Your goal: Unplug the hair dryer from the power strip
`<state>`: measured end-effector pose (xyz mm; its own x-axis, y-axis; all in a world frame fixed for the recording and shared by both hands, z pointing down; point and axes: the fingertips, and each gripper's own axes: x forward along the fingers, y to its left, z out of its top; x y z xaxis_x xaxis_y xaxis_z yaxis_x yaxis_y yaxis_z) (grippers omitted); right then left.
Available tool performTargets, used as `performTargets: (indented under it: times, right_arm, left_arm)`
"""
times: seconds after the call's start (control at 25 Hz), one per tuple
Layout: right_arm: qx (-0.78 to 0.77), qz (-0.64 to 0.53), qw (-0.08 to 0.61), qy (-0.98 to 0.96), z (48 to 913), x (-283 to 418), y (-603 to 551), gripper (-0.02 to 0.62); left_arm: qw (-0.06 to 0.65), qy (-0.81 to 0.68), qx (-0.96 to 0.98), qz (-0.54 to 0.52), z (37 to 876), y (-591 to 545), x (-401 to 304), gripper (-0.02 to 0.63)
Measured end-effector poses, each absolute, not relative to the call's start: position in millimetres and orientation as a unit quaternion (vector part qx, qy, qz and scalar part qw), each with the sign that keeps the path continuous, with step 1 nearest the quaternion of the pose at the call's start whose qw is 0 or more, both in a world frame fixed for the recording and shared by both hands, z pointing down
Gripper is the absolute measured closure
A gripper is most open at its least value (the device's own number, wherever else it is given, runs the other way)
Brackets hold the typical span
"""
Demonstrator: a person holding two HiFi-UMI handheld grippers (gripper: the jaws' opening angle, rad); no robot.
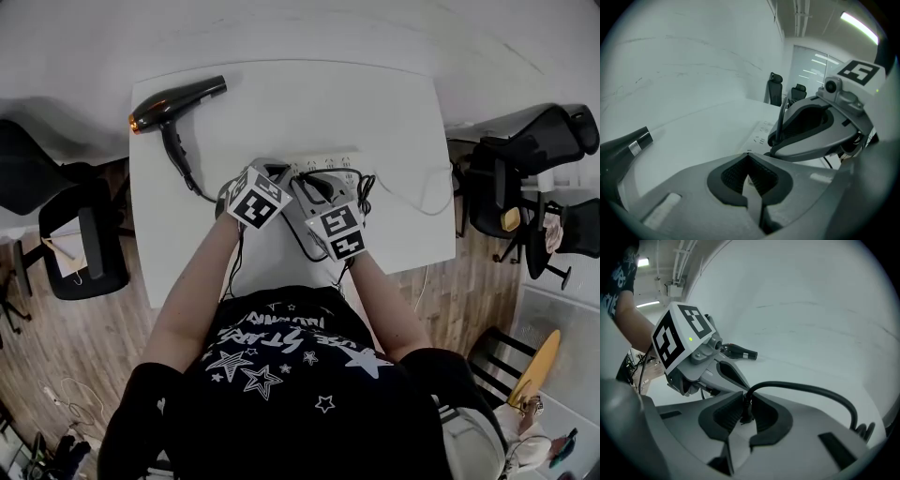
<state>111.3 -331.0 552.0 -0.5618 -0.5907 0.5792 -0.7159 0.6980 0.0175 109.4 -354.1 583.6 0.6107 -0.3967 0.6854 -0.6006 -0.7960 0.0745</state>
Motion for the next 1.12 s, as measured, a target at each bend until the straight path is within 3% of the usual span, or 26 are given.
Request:
performTargets:
  times: [0.4, 0.64, 0.84, 1.12]
  right_arm:
    - [0.353, 0.168, 0.273, -0.879, 553.0, 113.1, -330.7, 0.545]
    - [0.366, 0.097, 0.280, -0.882, 551.4, 114.5, -316.8, 0.548]
    - [0.371, 0.195, 0.254, -0.872, 555.0, 116.9, -331.6, 0.546]
    - [0.355, 0.131, 0.286, -0.880, 552.6, 114.9, -318.4, 0.548]
  left_arm:
    - [0.149, -0.282, 0.885, 0.339, 583.4, -353.8, 110.4, 0.600]
    - [0.154, -0.278, 0.889, 0.330, 583.0, -353.4, 109.8, 0.600]
    - [0.143, -0.272, 0.891, 0.334, 583.4, -353.1, 109.9, 0.600]
    - [0.145, -0.279, 0.890, 0.332, 583.9, -353.8, 109.5, 0.600]
